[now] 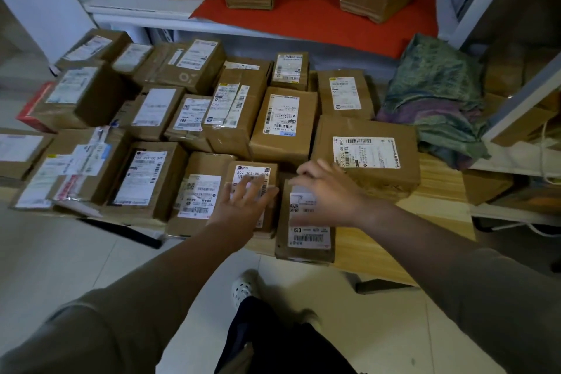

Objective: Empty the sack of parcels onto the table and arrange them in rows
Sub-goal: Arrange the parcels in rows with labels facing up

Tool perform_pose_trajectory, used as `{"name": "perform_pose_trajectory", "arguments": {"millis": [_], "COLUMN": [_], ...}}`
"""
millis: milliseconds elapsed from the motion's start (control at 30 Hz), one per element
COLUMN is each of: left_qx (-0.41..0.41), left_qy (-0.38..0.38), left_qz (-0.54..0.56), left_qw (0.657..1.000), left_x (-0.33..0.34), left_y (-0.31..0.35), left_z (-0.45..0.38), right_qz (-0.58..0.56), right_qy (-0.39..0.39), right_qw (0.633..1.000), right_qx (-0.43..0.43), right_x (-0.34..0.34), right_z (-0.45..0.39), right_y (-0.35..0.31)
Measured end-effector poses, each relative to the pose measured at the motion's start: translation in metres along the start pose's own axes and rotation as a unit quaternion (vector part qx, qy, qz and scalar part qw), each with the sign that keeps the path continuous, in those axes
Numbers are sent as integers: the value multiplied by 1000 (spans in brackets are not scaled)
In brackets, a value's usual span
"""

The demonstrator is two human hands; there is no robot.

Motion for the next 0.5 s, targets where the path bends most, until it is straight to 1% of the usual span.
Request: {"name": "perform_pose_trajectory", "arguments": {"millis": [133, 200, 267, 333, 400, 500], "left_qx": [5, 6, 4, -9, -17, -16], "left_qy": [0, 11, 24, 17, 12, 15], "left_qz": [21, 39, 59, 72, 94, 158], "left_qw": [1000, 999, 998, 997, 995, 987], "left_x": [-4, -7, -8, -6, -4, -4], "left_y": [0, 1, 0, -6, -11, -21], "left_z": [-1, 6, 15, 22, 29, 38], "right_qz": [49, 84, 117, 127, 115, 95], "right_qy": [-88, -109, -97, -84, -83, -84], "right_qw": [995, 990, 987, 987, 989, 991], "right_qx": [-25, -40, -56, -58, -48, -44], "right_x": [26, 35, 38, 37, 35, 32], "right_z": [1, 2, 1, -3, -4, -4], "right_y": [-23, -31, -35, -34, -33, -36]}}
Point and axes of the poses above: each hand's wrist, its own z-axis away from the middle knuckle, its own x-axis out of the palm, y = z × x, the point moved 9 cm from there along -z, towards the middle knuckle, and after that the axes turned 10 degrees about -y, right-handed, at the moved point
